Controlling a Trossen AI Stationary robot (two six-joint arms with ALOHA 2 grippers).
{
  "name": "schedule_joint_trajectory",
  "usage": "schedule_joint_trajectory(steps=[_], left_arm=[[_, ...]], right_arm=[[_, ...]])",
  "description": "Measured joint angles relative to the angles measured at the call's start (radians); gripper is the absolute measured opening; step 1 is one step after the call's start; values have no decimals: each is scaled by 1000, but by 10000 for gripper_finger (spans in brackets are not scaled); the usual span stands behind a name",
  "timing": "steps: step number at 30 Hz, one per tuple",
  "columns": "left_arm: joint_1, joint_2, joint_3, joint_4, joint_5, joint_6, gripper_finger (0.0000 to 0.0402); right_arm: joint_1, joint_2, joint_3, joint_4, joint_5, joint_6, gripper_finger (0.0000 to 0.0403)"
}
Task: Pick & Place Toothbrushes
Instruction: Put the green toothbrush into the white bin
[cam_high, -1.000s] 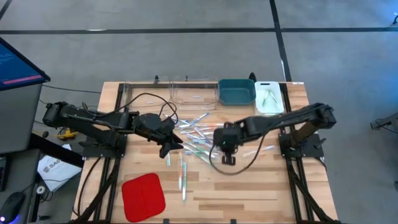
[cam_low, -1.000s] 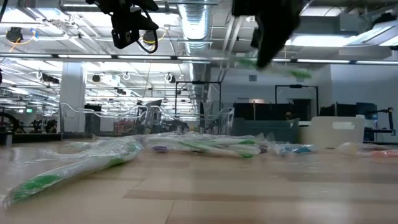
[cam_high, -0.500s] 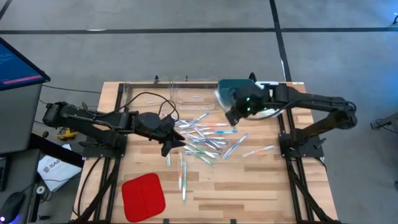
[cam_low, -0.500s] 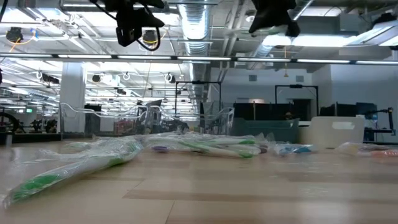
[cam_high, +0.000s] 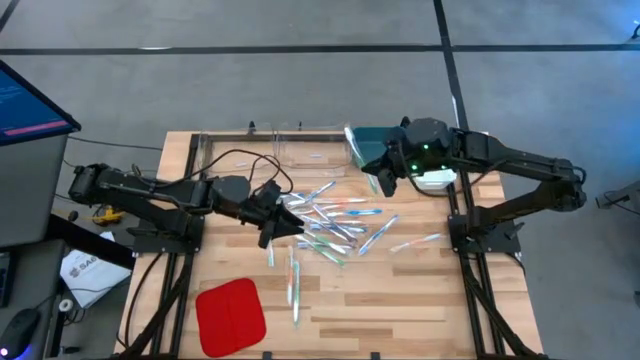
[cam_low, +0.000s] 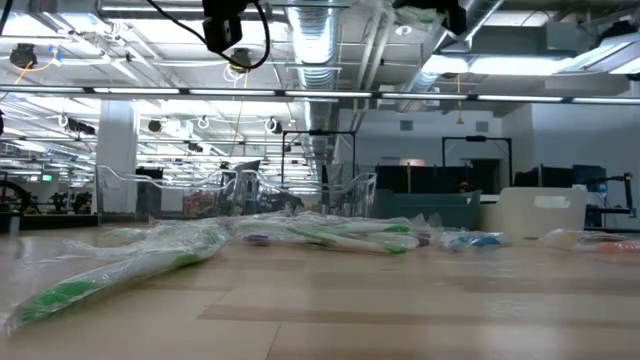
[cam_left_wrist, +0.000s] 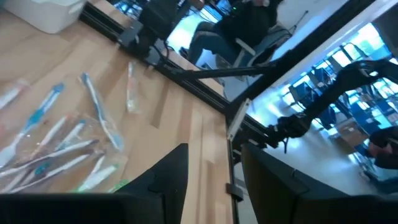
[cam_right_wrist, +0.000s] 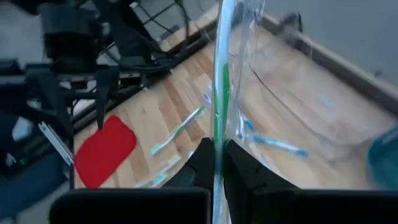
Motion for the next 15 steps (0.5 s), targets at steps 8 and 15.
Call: schedule_joint_trajectory(steps=[8, 15], left_arm=[[4, 0, 0, 5, -22, 2, 144], [5, 0, 0, 6, -30, 21, 144]], right_arm=[[18, -8, 1, -50, 104, 98, 6], [-158, -8, -10, -439, 469, 559, 6]])
